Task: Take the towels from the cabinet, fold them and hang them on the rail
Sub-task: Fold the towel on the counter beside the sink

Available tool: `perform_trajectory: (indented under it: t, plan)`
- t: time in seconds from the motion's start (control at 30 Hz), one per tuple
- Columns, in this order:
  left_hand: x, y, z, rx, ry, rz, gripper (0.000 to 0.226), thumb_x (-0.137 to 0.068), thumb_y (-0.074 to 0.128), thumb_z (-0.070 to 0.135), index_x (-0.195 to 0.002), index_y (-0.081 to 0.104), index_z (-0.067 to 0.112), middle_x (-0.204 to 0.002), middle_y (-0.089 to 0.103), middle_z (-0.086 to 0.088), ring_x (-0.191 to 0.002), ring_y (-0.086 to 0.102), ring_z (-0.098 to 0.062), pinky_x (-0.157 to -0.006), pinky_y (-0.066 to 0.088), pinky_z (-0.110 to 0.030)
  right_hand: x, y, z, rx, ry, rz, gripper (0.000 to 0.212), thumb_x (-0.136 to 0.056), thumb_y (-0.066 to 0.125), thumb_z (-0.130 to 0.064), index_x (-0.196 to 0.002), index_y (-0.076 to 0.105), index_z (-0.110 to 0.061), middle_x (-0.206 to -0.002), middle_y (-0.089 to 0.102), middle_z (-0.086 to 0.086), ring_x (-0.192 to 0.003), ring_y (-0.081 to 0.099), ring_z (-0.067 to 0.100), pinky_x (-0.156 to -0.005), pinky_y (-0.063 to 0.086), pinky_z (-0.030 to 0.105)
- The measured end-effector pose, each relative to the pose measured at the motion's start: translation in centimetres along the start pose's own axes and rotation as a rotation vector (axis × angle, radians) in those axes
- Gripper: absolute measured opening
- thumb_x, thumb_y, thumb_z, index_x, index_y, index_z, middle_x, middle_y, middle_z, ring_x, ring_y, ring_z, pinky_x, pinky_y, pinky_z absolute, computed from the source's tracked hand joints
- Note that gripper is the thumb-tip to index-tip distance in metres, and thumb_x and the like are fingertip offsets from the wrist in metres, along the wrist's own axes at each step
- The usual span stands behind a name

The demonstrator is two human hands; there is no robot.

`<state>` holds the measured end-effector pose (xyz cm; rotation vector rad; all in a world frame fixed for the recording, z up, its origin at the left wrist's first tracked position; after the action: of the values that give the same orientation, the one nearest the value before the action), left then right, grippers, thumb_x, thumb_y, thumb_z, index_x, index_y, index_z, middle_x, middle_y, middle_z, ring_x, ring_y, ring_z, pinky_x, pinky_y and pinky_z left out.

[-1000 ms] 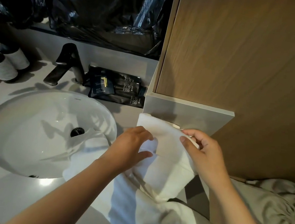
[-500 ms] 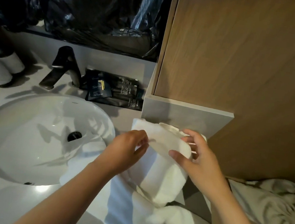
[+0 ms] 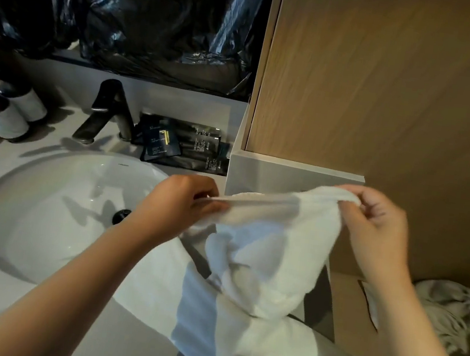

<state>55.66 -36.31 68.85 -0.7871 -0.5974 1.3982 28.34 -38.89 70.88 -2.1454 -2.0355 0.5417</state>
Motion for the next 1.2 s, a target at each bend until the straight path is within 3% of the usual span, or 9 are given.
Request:
perform_trajectory:
  t: [0.07, 0.33, 0.43, 0.7, 0.87, 0.93, 1.0, 1.1, 1.2]
  plan:
    - [0.3, -0.7, -1.0, -0.022, -0.031, 0.064, 0.026, -0.091, 0.063, 0.034, -0.077, 0.064, 0.012, -0.064, 0.059, -0.002, -0.061, 0.053, -0.019, -0.059, 0.042, -0.035, -0.5, -0.9, -0.4, -0.050, 0.051, -0.006, 0.015, -0.090, 0.062, -0.009, -0.085, 0.074, -0.018, -0.078, 0.069, 0.011, -0.067, 0.059, 0.018, -0.059, 0.045, 0.027]
    - [0.2, -1.5, -3.8, 0.133, -0.312, 0.240, 0.038, -0.094, 0.057, 0.028, -0.060, 0.044, 0.018, -0.052, 0.040, 0.006, -0.050, 0.037, -0.011, -0.048, 0.027, -0.028, 0.5, -0.3, -0.6, 0.097, 0.071, -0.255, 0.029, -0.087, 0.069, -0.020, -0.072, 0.064, 0.004, -0.065, 0.056, 0.021, -0.060, 0.046, 0.019, -0.058, 0.034, 0.033]
    - [0.0, -3.1, -4.6, 0.112, -0.349, 0.281, 0.033, -0.095, 0.055, 0.030, -0.068, 0.052, 0.012, -0.056, 0.047, -0.002, -0.052, 0.042, -0.017, -0.047, 0.029, -0.028, 0.5, -1.4, -1.6, 0.324, -0.062, -0.227, 0.018, -0.086, 0.070, -0.024, -0.072, 0.068, -0.015, -0.066, 0.063, 0.007, -0.060, 0.054, 0.025, -0.056, 0.043, 0.040]
    - [0.7, -3.9, -0.8, -0.118, -0.209, 0.256, 0.027, -0.093, 0.057, 0.036, -0.087, 0.063, 0.011, -0.075, 0.063, -0.007, -0.068, 0.053, -0.026, -0.054, 0.036, -0.031, 0.6, -1.0, -4.7, 0.460, -0.243, -0.147, 0.038, -0.094, 0.055, -0.045, -0.075, 0.067, -0.014, -0.067, 0.066, 0.000, -0.065, 0.061, 0.018, -0.058, 0.051, 0.043]
    - [1.4, -4.8, 6.5, -0.008, 0.090, 0.281, 0.058, -0.084, 0.059, 0.051, -0.134, 0.055, 0.020, -0.124, 0.058, 0.006, -0.100, 0.059, -0.007, -0.082, 0.044, -0.020, 1.3, 1.6, -7.8, 0.375, -0.347, -0.161, 0.019, -0.092, 0.053, -0.039, -0.086, 0.069, -0.033, -0.079, 0.070, -0.015, -0.076, 0.065, 0.004, -0.066, 0.051, 0.034]
    - [1.4, -5.3, 9.3, 0.092, 0.196, 0.241, 0.060, -0.084, 0.059, 0.048, -0.138, 0.051, 0.024, -0.115, 0.061, 0.020, -0.094, 0.058, 0.007, -0.080, 0.043, -0.008, 1.5, 2.3, -9.4, 0.332, -0.400, -0.190, 0.018, -0.093, 0.054, -0.039, -0.084, 0.067, -0.032, -0.077, 0.068, -0.014, -0.074, 0.064, 0.006, -0.064, 0.051, 0.036]
    - [0.8, -4.8, 11.0, 0.182, 0.250, 0.137, 0.048, -0.086, 0.065, 0.039, -0.132, 0.058, 0.025, -0.082, 0.060, 0.024, -0.072, 0.055, 0.015, -0.064, 0.040, -0.003, 1.6, 2.6, -10.7, 0.296, -0.425, -0.224, 0.020, -0.095, 0.053, -0.039, -0.080, 0.064, -0.031, -0.073, 0.065, -0.011, -0.068, 0.062, 0.008, -0.060, 0.050, 0.039]
    - [0.0, -4.3, 11.4, 0.222, 0.230, 0.072, 0.017, -0.091, 0.063, 0.031, -0.095, 0.072, 0.017, -0.071, 0.065, 0.008, -0.065, 0.059, -0.005, -0.064, 0.048, -0.029, 1.4, 2.2, -11.3, 0.304, -0.423, -0.218, 0.026, -0.091, 0.055, -0.044, -0.077, 0.063, -0.025, -0.067, 0.061, -0.006, -0.063, 0.058, 0.012, -0.057, 0.048, 0.039]
    - [-0.3, -5.4, 9.9, 0.269, 0.163, 0.162, 0.026, -0.094, 0.059, 0.030, -0.078, 0.069, 0.012, -0.066, 0.062, -0.003, -0.062, 0.056, -0.014, -0.062, 0.044, -0.038, 1.1, 1.9, -10.2, 0.312, -0.357, -0.233, 0.035, -0.086, 0.060, -0.050, -0.069, 0.061, -0.020, -0.062, 0.057, -0.004, -0.060, 0.055, 0.013, -0.056, 0.045, 0.038]
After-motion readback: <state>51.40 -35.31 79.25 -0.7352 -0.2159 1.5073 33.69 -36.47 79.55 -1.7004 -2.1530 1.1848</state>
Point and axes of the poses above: each hand's wrist, its own x-axis away from the middle knuckle, its own y-axis out of the palm, z = x × y, the point moved 10 cm from there along -x, towards the middle knuckle
